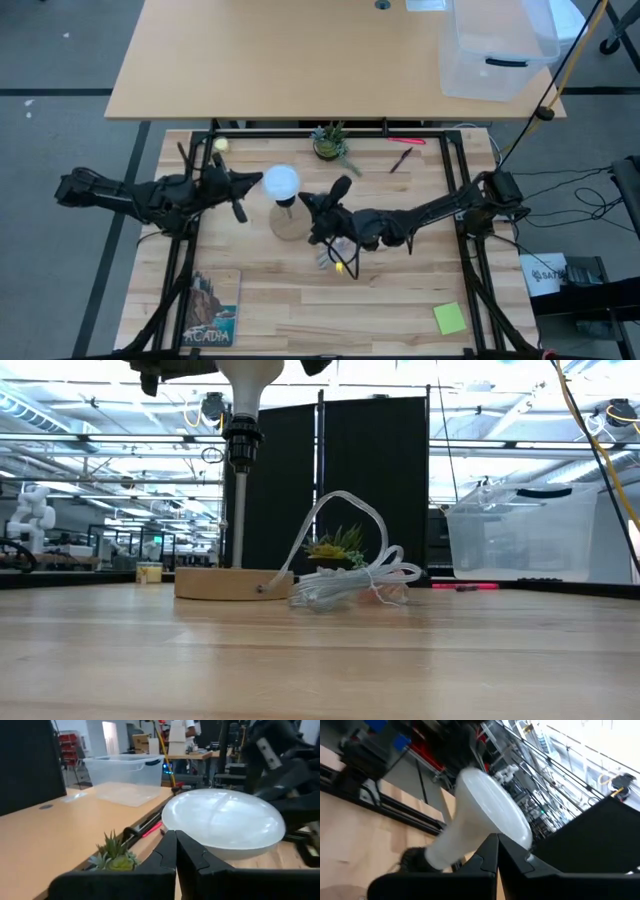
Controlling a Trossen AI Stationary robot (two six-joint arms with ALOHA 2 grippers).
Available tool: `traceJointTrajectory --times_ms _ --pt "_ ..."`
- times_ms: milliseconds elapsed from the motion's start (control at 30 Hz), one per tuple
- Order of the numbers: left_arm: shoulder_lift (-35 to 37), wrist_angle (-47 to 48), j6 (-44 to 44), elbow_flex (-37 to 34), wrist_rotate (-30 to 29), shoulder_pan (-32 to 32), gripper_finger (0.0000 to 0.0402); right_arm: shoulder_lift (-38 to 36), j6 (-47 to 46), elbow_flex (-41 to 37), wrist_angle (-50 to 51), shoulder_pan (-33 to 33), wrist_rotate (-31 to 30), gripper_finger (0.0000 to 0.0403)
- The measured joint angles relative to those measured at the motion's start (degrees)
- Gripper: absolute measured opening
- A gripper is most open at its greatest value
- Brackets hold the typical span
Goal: Screw lightbulb
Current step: Insert the lightbulb into the lamp
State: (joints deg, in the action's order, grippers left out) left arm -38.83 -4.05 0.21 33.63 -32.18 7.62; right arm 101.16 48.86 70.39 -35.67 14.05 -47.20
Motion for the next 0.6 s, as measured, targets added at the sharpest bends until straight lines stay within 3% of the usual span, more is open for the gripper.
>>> traceJointTrajectory --times_ms 300,433,600 --pt "-1.5 -4.1 -2.7 0.0 -0.1 -2.4 0.0 0.0 -1.7 0.0 3.6 3.5 -0.4 0.0" --pt "-0.8 -8.4 -0.9 0.0 3.6 0.3 0.0 0.0 -3.7 0.0 6.5 2.8 -0.7 0.0" --pt "-1.1 -9.3 1.4 0.0 4.1 5.3 0.0 0.0 -6.6 0.0 8.6 0.3 -0.9 0.0"
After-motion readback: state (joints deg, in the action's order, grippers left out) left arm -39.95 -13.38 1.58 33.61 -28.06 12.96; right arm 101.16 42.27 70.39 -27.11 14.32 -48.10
